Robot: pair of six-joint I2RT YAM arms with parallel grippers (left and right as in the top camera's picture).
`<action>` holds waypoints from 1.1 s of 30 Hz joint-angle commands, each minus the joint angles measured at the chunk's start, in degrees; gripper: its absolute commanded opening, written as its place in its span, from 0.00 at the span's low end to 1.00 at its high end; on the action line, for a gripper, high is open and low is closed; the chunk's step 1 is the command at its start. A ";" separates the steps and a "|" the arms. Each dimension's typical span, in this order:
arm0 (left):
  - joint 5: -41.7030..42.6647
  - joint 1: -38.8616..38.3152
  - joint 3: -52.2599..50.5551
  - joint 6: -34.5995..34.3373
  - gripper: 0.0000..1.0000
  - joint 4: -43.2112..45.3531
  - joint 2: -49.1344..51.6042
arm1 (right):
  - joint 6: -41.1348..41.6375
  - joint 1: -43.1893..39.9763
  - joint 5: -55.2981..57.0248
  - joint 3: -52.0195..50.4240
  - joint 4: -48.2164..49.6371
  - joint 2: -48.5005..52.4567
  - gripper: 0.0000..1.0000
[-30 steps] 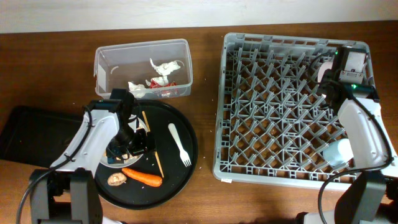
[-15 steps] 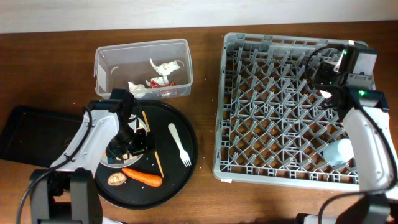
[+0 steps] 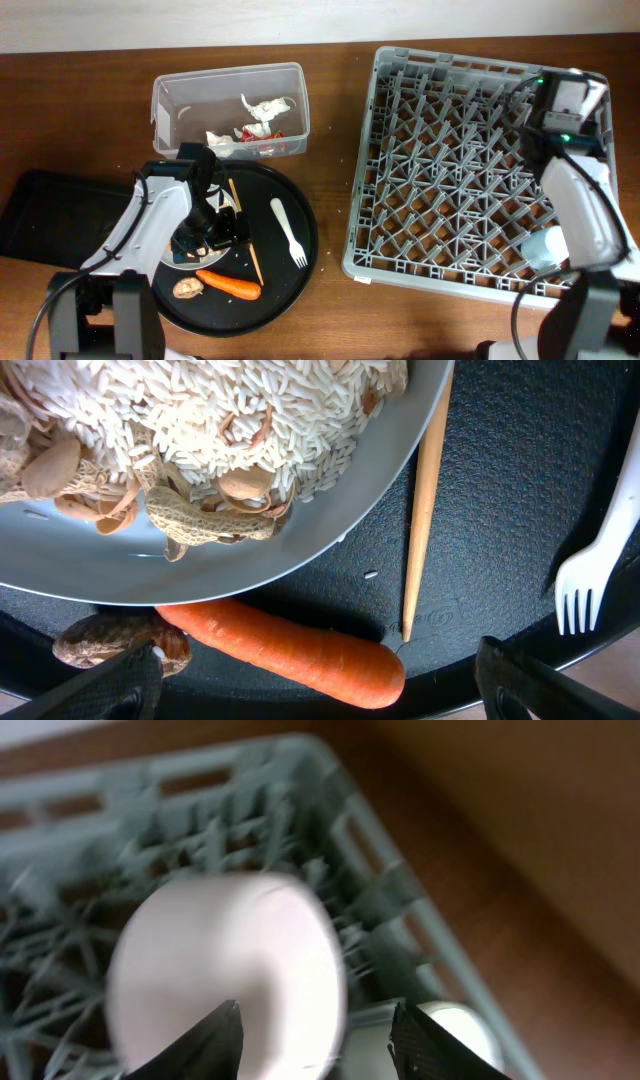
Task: Sort waste into correct bins and load items into the dishwasher rack
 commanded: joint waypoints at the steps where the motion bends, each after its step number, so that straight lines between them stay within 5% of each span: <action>1: 0.61 -0.22 -0.02 0.87 0.99 0.13 0.00 | 1.88 -0.15 5.99 0.02 0.15 -4.31 0.53; 4: 0.61 -0.22 -0.02 0.87 0.99 0.20 0.00 | 1.88 -0.11 -0.61 0.00 -2.54 -4.13 0.58; 11: 0.61 -0.22 -0.02 0.87 0.99 0.37 0.00 | -6.40 -0.09 -36.94 0.00 -4.81 -1.51 0.59; 19: 0.61 -0.22 -0.02 0.87 0.99 0.33 0.00 | -6.43 -0.11 -37.86 0.00 -1.68 8.44 0.64; 25: 0.61 -0.22 -0.02 0.90 0.99 -0.02 0.00 | -4.66 -0.04 -9.81 2.64 1.27 2.05 0.70; 33: 0.63 -0.22 -0.02 0.87 0.99 0.11 0.00 | -4.66 -0.11 -22.56 2.58 -10.62 -0.61 0.70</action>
